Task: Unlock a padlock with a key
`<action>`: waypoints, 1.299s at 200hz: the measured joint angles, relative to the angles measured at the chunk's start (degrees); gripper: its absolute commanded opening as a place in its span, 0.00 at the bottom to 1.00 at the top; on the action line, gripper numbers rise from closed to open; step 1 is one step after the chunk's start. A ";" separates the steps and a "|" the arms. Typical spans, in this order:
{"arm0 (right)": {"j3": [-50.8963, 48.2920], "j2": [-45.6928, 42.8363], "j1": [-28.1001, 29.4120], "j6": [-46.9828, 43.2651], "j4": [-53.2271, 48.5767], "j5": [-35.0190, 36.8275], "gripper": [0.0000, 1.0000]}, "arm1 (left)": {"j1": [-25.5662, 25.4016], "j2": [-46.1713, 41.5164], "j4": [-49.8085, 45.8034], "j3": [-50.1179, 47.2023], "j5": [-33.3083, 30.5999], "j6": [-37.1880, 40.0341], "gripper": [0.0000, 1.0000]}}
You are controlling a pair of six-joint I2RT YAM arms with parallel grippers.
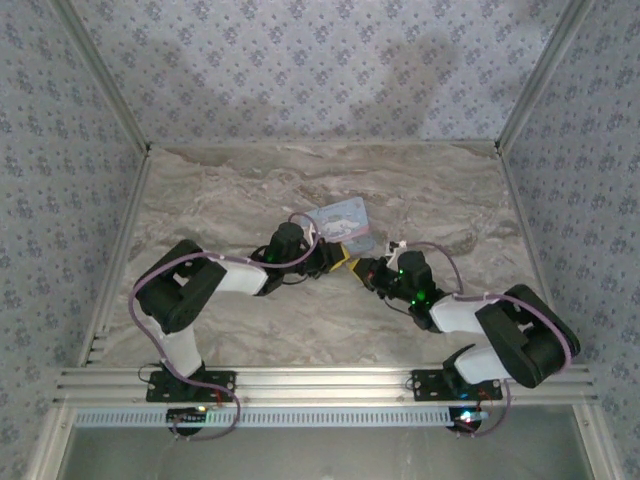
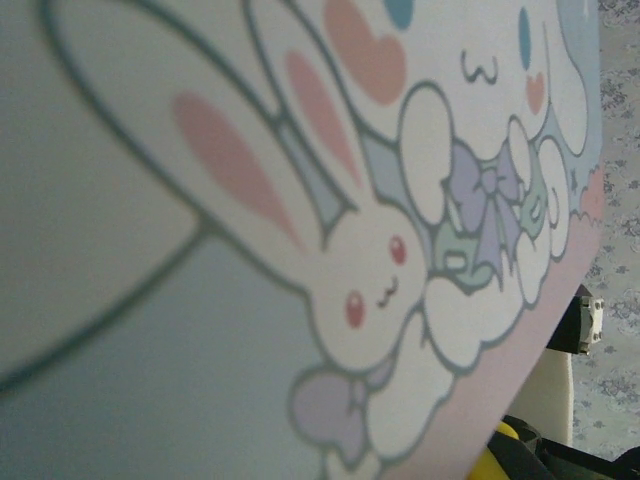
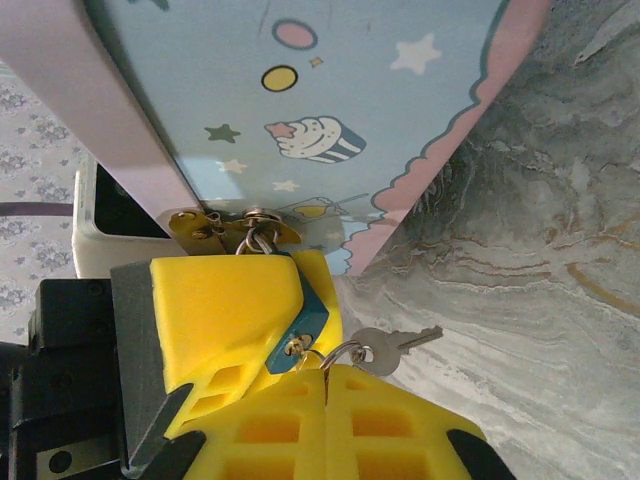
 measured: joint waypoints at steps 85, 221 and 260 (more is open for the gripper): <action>1.18 9.33 0.24 6.62 10.73 0.81 0.00 | 0.00 0.07 -0.57 0.00 -4.52 0.00 0.00; 1.99 1.49 0.85 3.17 -1.05 0.07 0.29 | 0.63 -0.52 -3.26 0.00 -0.46 1.22 0.00; 3.80 -11.08 0.90 -4.35 -20.24 1.11 0.34 | 1.51 -0.94 -6.19 1.18 0.76 2.16 0.00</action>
